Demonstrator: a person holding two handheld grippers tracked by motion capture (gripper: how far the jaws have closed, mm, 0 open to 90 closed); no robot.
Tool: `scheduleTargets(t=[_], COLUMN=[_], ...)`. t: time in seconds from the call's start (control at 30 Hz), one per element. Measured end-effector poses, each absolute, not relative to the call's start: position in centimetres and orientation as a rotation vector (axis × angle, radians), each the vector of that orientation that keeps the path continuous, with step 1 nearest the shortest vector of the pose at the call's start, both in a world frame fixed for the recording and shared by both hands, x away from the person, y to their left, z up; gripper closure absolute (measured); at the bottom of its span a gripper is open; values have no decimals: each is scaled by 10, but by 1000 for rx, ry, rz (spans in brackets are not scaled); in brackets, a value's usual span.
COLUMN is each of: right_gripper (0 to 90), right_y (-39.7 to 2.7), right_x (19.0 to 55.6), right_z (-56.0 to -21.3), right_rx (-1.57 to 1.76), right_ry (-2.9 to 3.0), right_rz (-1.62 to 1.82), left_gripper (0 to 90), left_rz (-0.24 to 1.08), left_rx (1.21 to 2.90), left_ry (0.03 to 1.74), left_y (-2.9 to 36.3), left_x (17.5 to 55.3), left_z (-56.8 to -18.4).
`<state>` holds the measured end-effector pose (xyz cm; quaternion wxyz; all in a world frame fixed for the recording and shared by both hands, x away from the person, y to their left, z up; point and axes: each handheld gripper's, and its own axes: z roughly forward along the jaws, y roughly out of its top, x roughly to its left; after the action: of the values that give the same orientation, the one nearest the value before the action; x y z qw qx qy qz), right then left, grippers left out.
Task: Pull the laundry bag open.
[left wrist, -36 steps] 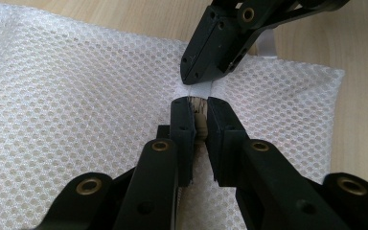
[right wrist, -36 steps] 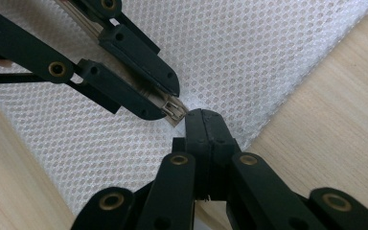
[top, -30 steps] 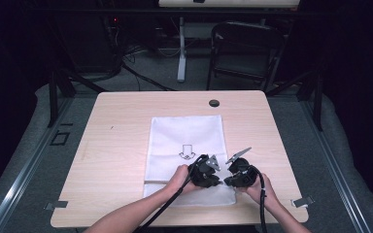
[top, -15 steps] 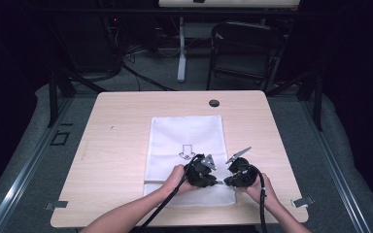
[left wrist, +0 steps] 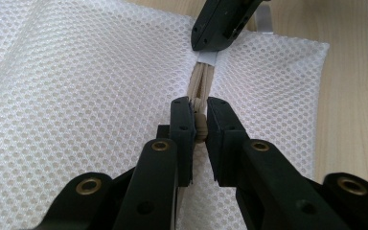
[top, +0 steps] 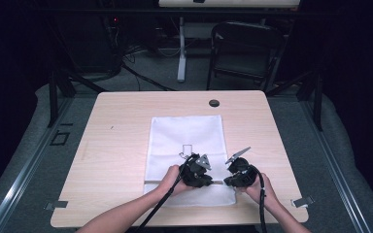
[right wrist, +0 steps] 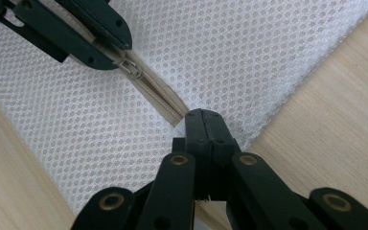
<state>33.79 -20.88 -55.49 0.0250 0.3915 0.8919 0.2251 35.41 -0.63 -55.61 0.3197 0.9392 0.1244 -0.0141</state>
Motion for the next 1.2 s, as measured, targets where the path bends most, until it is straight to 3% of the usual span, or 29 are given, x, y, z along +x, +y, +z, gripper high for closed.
scheduleTargets(t=[1.2], right_gripper=[900], right_y=[-207], right_x=[337], right_z=[-555], right_rx=[1173], right_ry=[2758], right_rz=[682], left_gripper=[814], left_rz=[-57], left_rx=[2429], left_ry=[347], left_y=[20], left_x=[353], left_z=[-551])
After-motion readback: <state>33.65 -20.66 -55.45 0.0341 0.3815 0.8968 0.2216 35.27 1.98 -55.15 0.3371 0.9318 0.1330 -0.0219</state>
